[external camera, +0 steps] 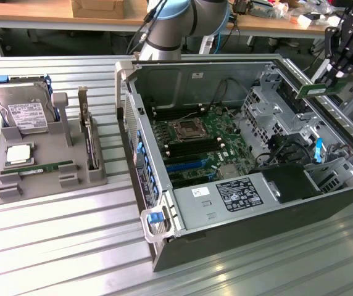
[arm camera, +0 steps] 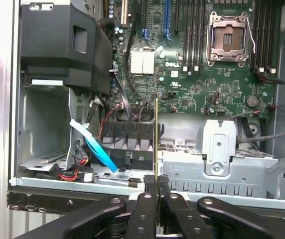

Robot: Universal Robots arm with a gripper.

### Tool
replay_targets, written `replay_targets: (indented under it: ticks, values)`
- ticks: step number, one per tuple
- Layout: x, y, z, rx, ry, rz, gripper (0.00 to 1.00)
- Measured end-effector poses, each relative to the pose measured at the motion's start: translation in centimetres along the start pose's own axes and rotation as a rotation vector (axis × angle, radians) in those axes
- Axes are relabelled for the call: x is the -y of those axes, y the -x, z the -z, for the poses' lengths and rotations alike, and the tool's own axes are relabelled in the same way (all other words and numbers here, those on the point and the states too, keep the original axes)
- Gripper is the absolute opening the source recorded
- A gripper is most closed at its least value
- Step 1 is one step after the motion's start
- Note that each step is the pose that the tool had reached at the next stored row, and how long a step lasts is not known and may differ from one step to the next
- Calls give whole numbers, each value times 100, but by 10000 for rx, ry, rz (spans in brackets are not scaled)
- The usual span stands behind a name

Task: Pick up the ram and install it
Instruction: 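Pick up the ram and move it above insertion slot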

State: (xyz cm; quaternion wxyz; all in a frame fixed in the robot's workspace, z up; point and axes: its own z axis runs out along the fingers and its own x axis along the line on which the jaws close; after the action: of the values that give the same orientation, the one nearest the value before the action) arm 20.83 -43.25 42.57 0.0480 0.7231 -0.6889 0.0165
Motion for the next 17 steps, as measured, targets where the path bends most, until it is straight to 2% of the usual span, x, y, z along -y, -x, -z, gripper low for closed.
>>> replay_targets:
  ticks: [5,12,14,17]
  values:
    - [246,-12,10,-54,7,-1,12]
    - [487,-25,21,-112,14,-5,12]
    - [598,-30,25,-140,17,-5,12]
    - [691,-35,30,-164,19,-6,12]
